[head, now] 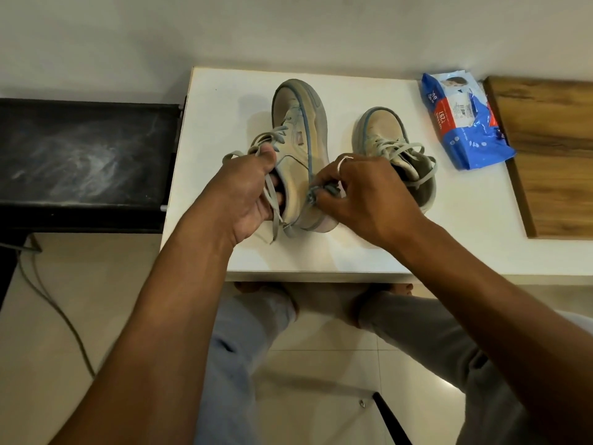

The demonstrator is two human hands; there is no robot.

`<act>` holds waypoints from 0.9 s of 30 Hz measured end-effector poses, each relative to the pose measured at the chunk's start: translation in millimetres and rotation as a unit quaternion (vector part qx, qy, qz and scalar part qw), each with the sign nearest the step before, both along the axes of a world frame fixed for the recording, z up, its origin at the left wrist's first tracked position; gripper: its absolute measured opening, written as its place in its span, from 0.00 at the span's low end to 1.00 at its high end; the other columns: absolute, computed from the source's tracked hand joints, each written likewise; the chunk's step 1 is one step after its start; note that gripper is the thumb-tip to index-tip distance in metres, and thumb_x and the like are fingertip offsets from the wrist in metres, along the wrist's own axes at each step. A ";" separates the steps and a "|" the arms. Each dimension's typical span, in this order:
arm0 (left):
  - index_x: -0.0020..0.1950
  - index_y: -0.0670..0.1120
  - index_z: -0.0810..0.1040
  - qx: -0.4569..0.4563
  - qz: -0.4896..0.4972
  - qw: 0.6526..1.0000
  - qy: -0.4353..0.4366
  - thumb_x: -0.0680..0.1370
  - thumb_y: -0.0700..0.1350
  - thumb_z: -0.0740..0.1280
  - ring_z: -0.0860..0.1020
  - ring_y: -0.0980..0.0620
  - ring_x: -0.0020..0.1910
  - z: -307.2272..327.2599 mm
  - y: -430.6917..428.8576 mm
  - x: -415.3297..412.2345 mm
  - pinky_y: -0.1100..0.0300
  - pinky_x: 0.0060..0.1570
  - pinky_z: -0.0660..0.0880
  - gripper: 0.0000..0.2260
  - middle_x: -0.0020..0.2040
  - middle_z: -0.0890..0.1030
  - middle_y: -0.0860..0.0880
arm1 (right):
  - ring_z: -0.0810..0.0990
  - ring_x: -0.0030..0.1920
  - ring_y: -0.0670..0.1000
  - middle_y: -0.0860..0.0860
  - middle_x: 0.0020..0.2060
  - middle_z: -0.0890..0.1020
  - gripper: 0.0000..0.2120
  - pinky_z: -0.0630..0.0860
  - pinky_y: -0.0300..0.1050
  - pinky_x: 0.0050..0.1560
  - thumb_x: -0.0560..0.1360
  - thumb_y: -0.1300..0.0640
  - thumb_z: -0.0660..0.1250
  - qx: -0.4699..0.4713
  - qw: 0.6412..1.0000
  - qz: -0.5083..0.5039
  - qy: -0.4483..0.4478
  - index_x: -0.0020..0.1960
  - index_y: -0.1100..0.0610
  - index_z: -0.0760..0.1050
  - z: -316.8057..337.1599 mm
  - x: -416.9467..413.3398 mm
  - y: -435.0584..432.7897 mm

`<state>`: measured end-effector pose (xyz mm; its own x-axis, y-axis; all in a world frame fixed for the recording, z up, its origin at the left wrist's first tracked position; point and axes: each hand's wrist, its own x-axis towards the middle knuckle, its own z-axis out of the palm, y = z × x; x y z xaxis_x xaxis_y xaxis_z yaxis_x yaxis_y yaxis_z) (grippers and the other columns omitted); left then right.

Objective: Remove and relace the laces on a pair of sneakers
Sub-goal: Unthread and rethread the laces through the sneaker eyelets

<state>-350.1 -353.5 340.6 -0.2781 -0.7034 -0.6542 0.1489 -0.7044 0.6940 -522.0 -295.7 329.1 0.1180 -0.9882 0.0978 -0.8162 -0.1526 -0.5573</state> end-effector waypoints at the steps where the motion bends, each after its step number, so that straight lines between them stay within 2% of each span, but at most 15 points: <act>1: 0.65 0.44 0.75 -0.008 -0.003 1.000 -0.005 0.84 0.48 0.57 0.82 0.45 0.55 0.3 0.2 -0.1 0.50 0.45 0.82 0.14 0.57 0.83 0.43 | 0.80 0.44 0.48 0.49 0.46 0.84 0.08 0.80 0.53 0.45 0.75 0.55 0.70 -0.012 1.000 -0.008 0.004 0.53 0.54 0.84 -1.5 0.4 0.6; 3: 0.65 0.44 0.75 -0.031 -0.020 0.999 -0.027 0.83 0.48 0.61 0.82 0.44 0.56 -1.4 0.8 1.4 0.46 0.50 0.81 0.14 0.57 0.83 0.43 | 0.80 0.45 0.48 0.49 0.47 0.83 0.08 0.80 0.52 0.45 0.76 0.55 0.70 -0.018 1.000 0.001 0.003 0.53 0.54 0.84 -3.2 3.9 3.7; 5: 0.64 0.46 0.76 -0.083 -0.073 0.990 -0.085 0.78 0.49 0.69 0.82 0.44 0.56 -4.8 3.5 1.4 0.42 0.54 0.78 0.16 0.56 0.83 0.45 | 0.80 0.46 0.49 0.49 0.48 0.83 0.10 0.80 0.51 0.45 0.75 0.54 0.70 -0.001 1.000 0.028 0.001 0.55 0.53 0.83 -3.3 5.3 7.6; 8: 0.68 0.49 0.72 -0.121 -0.107 0.976 -0.148 0.66 0.52 0.74 0.79 0.44 0.59 -11.1 4.0 0.4 0.43 0.58 0.76 0.31 0.60 0.81 0.48 | 0.81 0.46 0.51 0.49 0.50 0.82 0.13 0.81 0.53 0.44 0.74 0.54 0.70 0.010 0.999 0.046 0.008 0.58 0.53 0.83 -4.3 2.3 9.9; 10: 0.70 0.48 0.71 -0.123 -0.104 0.976 -0.144 0.64 0.51 0.73 0.79 0.44 0.60 -15.6 2.1 -0.6 0.44 0.60 0.75 0.34 0.62 0.80 0.48 | 0.81 0.46 0.50 0.50 0.48 0.82 0.12 0.81 0.53 0.43 0.75 0.55 0.68 0.004 0.999 0.038 0.002 0.57 0.52 0.83 -5.2 1.5 8.4; 13: 0.69 0.45 0.72 -0.124 -0.111 0.977 -0.136 0.69 0.44 0.73 0.80 0.44 0.59 -10.3 3.5 -3.6 0.45 0.60 0.76 0.29 0.60 0.81 0.46 | 0.80 0.43 0.50 0.51 0.45 0.82 0.10 0.80 0.53 0.42 0.76 0.56 0.67 -0.027 1.000 0.004 -0.009 0.55 0.54 0.84 -7.0 5.5 0.1; 15: 0.69 0.43 0.72 -0.114 -0.106 0.981 -0.116 0.76 0.37 0.69 0.80 0.45 0.58 -11.2 4.0 -4.6 0.46 0.60 0.77 0.21 0.60 0.81 0.45 | 0.80 0.43 0.51 0.52 0.45 0.82 0.10 0.80 0.53 0.43 0.77 0.56 0.67 -0.047 0.998 -0.029 -0.001 0.54 0.54 0.84 -7.3 9.2 -9.2; 17: 0.69 0.42 0.72 -0.102 -0.094 0.984 -0.111 0.78 0.35 0.67 0.80 0.44 0.58 -14.9 3.0 -4.8 0.46 0.59 0.77 0.19 0.60 0.81 0.44 | 0.80 0.45 0.52 0.53 0.46 0.82 0.10 0.79 0.53 0.46 0.76 0.58 0.67 -0.042 0.998 -0.039 0.015 0.55 0.54 0.84 -5.3 9.8 -16.0; 20: 0.68 0.42 0.71 -0.094 -0.072 0.985 -0.128 0.77 0.37 0.68 0.80 0.42 0.58 -17.4 2.3 -4.0 0.44 0.59 0.77 0.20 0.60 0.80 0.43 | 0.81 0.45 0.51 0.52 0.46 0.82 0.10 0.80 0.53 0.45 0.75 0.58 0.67 -0.002 1.000 0.029 0.009 0.53 0.55 0.85 1.7 6.9 -11.6; 23: 0.68 0.42 0.72 -0.093 -0.066 0.985 -0.129 0.78 0.37 0.67 0.78 0.43 0.60 -18.0 1.8 -4.9 0.45 0.62 0.74 0.18 0.61 0.80 0.44 | 0.81 0.46 0.50 0.51 0.47 0.82 0.12 0.80 0.53 0.44 0.74 0.55 0.66 0.036 0.994 0.104 0.014 0.53 0.54 0.85 6.7 2.6 1.7; 27: 0.67 0.42 0.72 -0.087 -0.067 0.988 -0.113 0.79 0.36 0.66 0.78 0.45 0.61 -14.9 1.9 -4.2 0.46 0.63 0.74 0.16 0.61 0.79 0.45 | 0.79 0.50 0.50 0.49 0.49 0.82 0.13 0.80 0.56 0.44 0.74 0.53 0.64 0.024 0.992 0.116 0.040 0.53 0.54 0.85 -0.7 0.9 3.8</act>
